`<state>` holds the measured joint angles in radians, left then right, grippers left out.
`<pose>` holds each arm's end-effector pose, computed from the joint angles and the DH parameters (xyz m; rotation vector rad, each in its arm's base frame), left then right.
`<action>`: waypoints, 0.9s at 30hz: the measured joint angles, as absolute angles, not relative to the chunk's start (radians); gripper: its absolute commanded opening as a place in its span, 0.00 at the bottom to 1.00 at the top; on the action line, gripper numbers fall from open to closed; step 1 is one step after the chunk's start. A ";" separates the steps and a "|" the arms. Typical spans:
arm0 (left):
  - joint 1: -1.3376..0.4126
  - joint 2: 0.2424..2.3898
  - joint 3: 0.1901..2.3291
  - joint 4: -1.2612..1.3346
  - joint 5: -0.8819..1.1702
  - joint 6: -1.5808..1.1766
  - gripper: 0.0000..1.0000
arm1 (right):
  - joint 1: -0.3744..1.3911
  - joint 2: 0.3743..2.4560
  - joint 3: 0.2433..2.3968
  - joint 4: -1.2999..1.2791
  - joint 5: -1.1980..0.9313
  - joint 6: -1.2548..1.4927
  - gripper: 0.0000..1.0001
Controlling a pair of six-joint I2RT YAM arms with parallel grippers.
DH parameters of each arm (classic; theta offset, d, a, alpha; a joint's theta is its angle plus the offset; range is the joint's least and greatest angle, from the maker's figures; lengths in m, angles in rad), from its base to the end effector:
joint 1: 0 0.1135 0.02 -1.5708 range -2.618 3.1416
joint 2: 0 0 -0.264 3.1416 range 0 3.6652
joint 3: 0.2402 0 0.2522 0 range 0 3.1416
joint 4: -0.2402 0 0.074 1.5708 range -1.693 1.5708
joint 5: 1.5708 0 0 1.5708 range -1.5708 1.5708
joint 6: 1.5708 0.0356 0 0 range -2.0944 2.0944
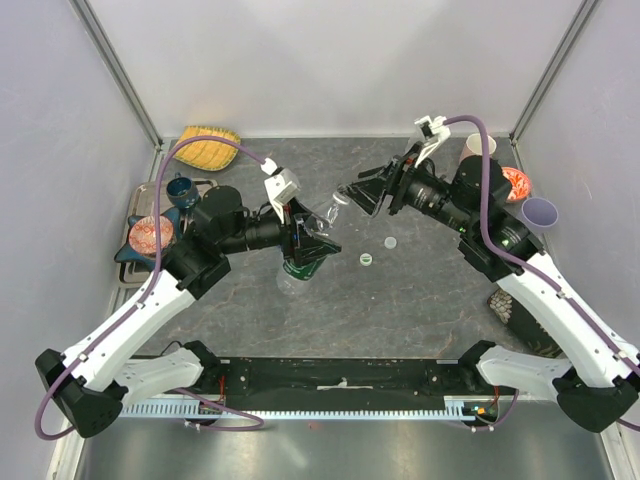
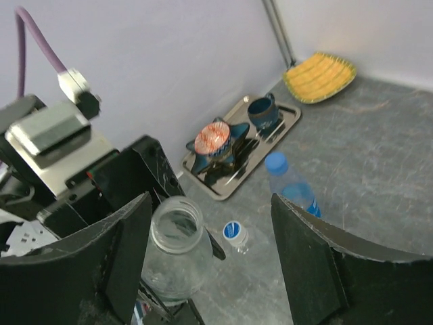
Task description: Unscrew the bottle caps
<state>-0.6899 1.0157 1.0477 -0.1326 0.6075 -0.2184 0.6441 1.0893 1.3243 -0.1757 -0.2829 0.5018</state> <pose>0.1618 -0.1598 0.3953 0.8801 1.5663 -1.1725 0.1779 0.1461 0.4693 -0.3560 1.5838 1.1154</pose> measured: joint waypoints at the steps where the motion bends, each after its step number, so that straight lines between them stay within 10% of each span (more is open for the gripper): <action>1: -0.690 1.021 1.054 -0.132 0.613 -0.218 0.54 | 0.644 1.097 1.324 -0.185 -0.297 0.501 0.78; 15: -0.694 1.043 1.085 -0.125 0.631 -0.219 0.54 | 0.649 1.115 1.320 -0.204 -0.434 0.494 0.62; 22: -0.695 1.052 1.087 -0.126 0.642 -0.214 0.56 | 0.649 1.134 1.319 -0.189 -0.518 0.511 0.21; 27: -0.695 1.049 1.089 -0.130 0.636 -0.202 0.99 | 0.646 1.134 1.318 -0.181 -0.527 0.518 0.00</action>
<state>-0.6952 1.0492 1.0889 -0.1303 0.6357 -0.2024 0.6464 1.1336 1.3178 -0.1810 -0.5270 0.5182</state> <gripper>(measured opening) 0.762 0.430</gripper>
